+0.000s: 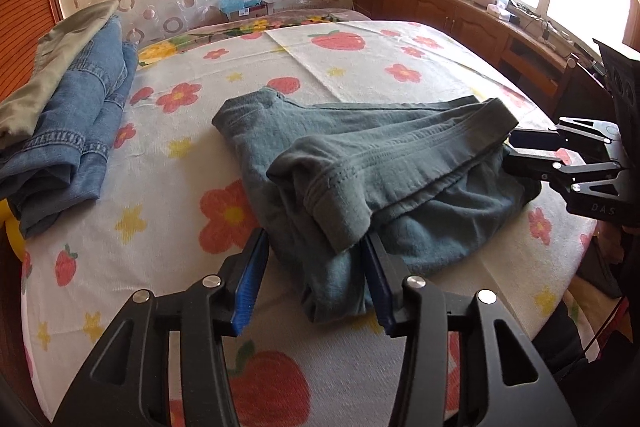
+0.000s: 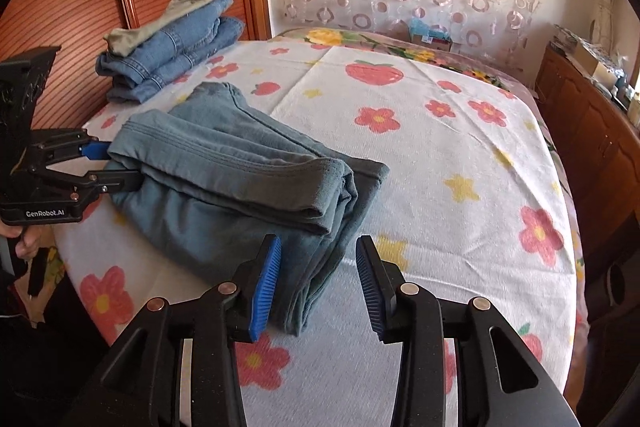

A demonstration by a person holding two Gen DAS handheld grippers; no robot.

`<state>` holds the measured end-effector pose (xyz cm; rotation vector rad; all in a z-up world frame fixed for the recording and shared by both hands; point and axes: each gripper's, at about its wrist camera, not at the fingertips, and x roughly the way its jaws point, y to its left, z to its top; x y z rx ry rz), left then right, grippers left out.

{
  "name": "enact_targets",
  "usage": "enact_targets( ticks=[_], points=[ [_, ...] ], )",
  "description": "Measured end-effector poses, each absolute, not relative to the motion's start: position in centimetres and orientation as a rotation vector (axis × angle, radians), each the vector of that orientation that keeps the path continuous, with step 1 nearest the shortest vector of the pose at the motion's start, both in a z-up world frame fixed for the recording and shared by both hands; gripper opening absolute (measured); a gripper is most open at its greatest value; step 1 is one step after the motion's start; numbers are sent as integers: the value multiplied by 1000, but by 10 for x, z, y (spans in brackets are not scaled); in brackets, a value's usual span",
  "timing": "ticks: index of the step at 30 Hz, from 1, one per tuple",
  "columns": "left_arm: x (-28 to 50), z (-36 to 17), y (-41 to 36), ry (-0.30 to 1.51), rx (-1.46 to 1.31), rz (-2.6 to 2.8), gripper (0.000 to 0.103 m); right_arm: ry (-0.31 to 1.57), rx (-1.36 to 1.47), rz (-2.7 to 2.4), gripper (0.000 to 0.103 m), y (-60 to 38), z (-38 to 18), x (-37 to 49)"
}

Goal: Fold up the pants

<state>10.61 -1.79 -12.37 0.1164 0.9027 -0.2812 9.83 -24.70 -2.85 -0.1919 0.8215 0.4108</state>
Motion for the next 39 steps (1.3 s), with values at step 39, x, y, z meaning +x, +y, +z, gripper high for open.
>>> enact_targets(
  ticks=[39],
  points=[
    [159, -117, -3, 880, 55, -195, 49, 775, -106, 387, 9, -243, -20, 181]
  ],
)
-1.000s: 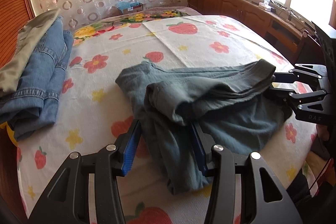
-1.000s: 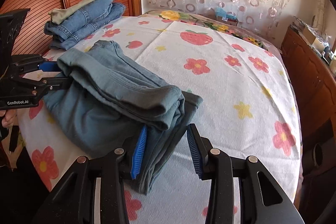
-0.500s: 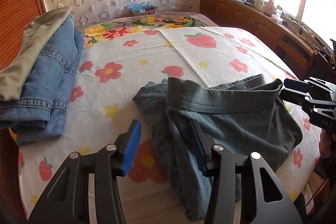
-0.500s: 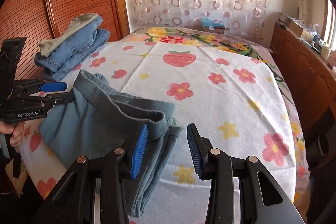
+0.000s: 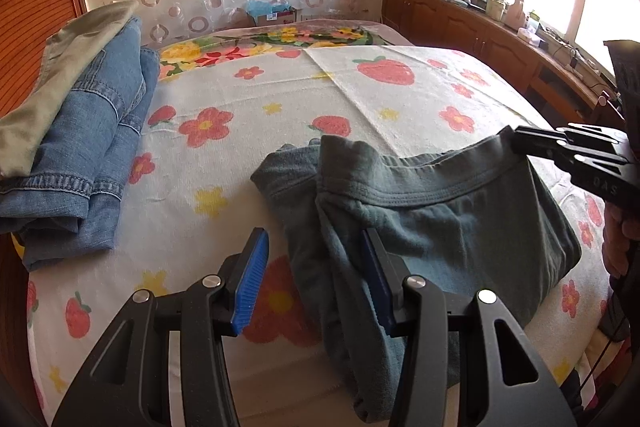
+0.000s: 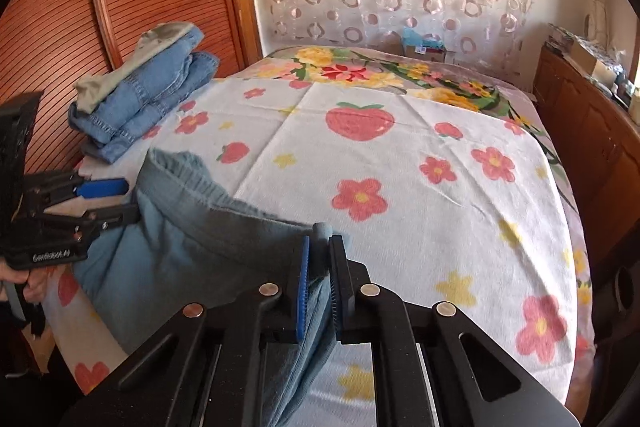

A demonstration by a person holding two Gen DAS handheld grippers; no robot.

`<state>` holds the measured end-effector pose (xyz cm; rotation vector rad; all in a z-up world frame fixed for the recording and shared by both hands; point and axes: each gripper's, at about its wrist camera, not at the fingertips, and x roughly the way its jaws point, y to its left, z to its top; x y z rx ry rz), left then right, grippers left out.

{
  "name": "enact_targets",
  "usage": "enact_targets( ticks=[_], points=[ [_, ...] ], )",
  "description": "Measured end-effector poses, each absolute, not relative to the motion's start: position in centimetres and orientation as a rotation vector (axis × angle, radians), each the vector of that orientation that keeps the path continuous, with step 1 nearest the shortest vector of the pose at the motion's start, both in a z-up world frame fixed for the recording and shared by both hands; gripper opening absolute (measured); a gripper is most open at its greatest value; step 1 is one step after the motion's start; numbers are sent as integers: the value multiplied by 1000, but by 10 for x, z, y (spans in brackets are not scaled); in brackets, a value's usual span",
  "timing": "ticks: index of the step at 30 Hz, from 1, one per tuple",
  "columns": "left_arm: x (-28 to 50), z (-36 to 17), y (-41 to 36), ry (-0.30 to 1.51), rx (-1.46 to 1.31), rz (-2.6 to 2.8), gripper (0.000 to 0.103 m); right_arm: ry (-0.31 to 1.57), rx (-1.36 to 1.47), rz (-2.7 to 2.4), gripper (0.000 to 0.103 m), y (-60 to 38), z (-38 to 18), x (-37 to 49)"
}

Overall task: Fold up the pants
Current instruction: 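Pinch the stack edge with the right tool and release it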

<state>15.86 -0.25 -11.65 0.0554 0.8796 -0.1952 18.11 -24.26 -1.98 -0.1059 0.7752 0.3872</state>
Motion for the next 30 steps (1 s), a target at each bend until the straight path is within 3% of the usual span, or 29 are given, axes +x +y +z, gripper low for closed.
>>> enact_targets(
  ticks=[4, 10, 14, 22, 26, 30],
  points=[
    [158, -118, -2, 879, 50, -203, 49, 787, -89, 376, 10, -240, -30, 182],
    [160, -125, -1, 896, 39, -204, 49, 801, -64, 374, 21, -242, -31, 176],
    [161, -127, 0, 888, 37, -206, 51, 812, -57, 378, 43, -243, -31, 164],
    [161, -130, 6, 883, 0, -219, 56, 853, -63, 333, 44, -241, -40, 148],
    [163, -131, 9, 892, -11, -192, 68, 851, -40, 325, 44, -243, -40, 146],
    [163, -132, 9, 896, -11, -184, 72, 837, -38, 317, 45, -242, -41, 144]
  ],
)
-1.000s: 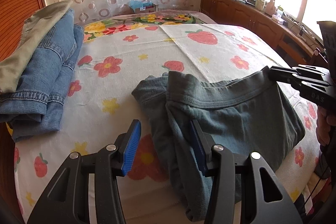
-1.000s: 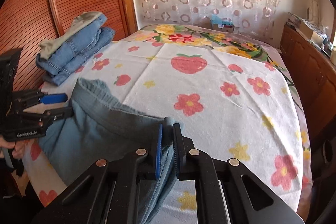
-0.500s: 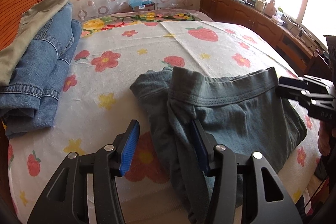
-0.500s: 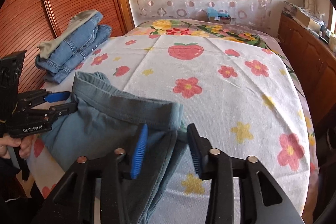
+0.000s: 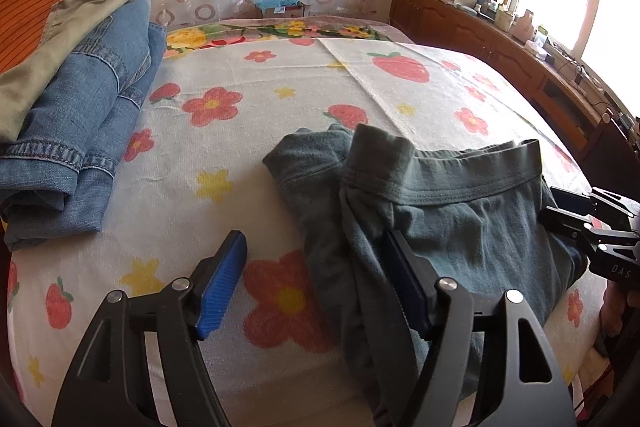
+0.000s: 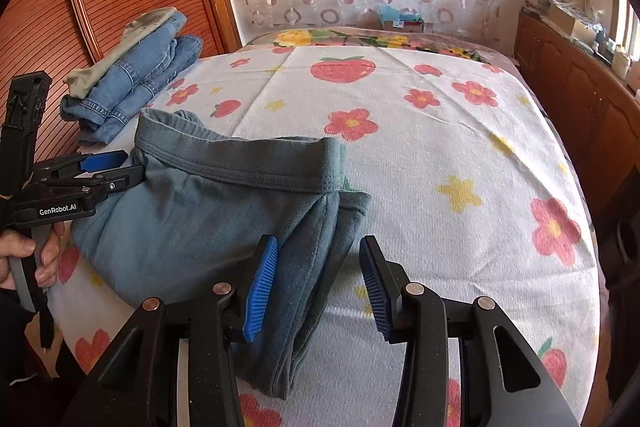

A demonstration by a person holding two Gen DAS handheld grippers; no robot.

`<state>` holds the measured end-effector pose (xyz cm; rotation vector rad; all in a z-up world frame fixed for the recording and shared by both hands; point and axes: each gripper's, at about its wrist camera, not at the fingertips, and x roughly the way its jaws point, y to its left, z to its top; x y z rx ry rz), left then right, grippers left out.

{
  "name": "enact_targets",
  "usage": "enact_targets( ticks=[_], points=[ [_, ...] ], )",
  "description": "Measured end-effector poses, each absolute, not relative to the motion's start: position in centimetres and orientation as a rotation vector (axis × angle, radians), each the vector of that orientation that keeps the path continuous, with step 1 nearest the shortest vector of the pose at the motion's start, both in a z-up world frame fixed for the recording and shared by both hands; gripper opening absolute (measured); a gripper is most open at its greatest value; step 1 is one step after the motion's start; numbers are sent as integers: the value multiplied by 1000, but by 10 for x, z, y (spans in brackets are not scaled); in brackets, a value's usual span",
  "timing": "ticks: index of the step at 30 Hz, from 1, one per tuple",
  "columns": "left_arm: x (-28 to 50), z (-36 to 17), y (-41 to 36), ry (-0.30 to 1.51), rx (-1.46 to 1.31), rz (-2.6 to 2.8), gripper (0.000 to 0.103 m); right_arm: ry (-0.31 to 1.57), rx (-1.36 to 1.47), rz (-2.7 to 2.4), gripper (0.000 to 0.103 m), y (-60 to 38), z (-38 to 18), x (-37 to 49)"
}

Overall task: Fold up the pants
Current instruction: 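Pinch the stack edge with the right tool and release it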

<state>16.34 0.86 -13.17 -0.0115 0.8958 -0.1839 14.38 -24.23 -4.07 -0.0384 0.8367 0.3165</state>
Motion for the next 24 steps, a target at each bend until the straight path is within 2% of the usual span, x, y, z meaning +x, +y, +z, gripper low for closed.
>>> enact_targets(
  ticks=[11, 24],
  points=[
    [164, -133, 8, 900, -9, -187, 77, 834, -15, 329, 46, -247, -43, 140],
    [164, -133, 8, 901, -9, -189, 77, 880, 69, 373, 44, -251, -40, 163]
  ],
)
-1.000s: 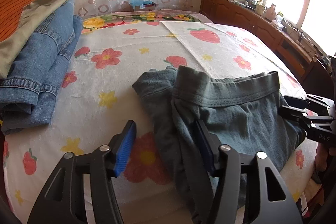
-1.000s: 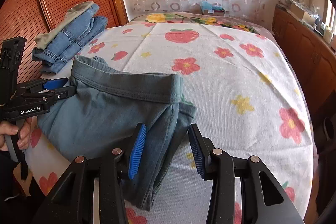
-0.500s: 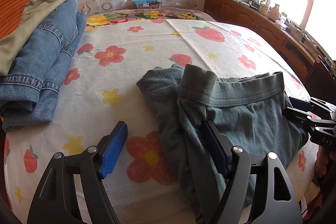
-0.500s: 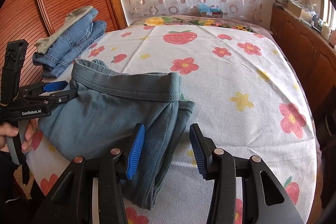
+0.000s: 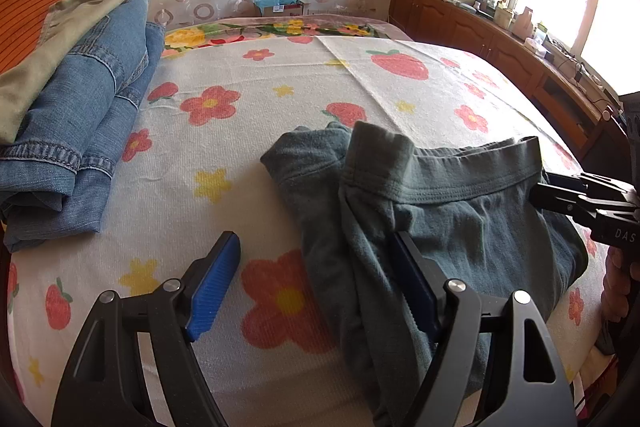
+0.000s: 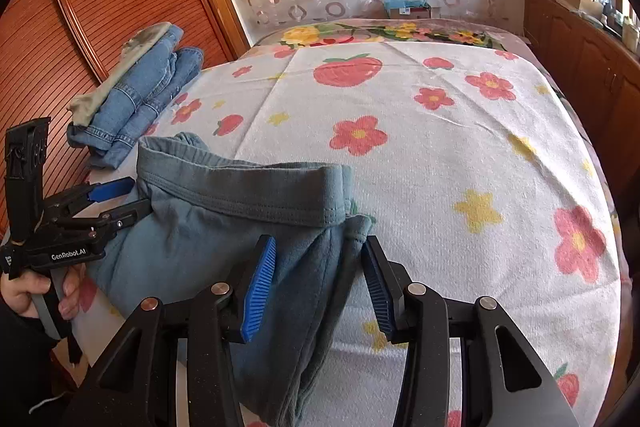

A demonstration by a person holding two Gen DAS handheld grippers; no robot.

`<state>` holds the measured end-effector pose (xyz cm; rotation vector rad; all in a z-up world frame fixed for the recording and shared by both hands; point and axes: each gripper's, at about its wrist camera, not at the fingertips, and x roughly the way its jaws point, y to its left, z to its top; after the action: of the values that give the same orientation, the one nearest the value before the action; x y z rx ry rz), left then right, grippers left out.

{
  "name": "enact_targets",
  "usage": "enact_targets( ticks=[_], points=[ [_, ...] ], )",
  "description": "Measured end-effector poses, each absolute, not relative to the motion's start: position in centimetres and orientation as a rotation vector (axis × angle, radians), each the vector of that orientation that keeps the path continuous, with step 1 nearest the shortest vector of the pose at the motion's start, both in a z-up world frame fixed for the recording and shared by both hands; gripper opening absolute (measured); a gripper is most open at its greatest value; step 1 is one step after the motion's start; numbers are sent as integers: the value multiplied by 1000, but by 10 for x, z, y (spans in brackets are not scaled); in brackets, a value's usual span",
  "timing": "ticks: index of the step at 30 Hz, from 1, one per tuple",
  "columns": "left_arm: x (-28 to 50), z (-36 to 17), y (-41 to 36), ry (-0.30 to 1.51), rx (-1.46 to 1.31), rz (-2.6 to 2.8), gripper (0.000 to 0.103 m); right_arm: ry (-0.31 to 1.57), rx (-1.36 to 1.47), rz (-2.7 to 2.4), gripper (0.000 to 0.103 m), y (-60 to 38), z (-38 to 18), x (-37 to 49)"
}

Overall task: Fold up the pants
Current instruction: 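Pinch the stack edge with the right tool and release it, then grasp the folded shorts stack edge with both tools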

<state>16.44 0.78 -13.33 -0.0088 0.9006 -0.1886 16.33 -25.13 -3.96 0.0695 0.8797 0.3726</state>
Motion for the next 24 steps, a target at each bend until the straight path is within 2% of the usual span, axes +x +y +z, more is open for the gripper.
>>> enact_targets(
  ticks=[2, 11, 13, 14, 18, 24],
  points=[
    [164, -133, 8, 901, -9, -188, 77, 873, 65, 370, 40, -249, -41, 163],
    [173, -128, 16, 942, -92, -240, 77, 849, 55, 365, 37, -248, -44, 158],
    [175, -125, 20, 936, -135, -267, 74, 847, 48, 361, 37, -247, -44, 156],
    [176, -125, 21, 937, -145, -271, 68, 846, 42, 358, 37, -246, -44, 156],
    [181, -126, 18, 944, -144, -284, 57, 842, 22, 349, 37, -243, -43, 155],
    [184, -128, 13, 945, -142, -291, 52, 842, 33, 356, 37, -245, -43, 156]
  ],
)
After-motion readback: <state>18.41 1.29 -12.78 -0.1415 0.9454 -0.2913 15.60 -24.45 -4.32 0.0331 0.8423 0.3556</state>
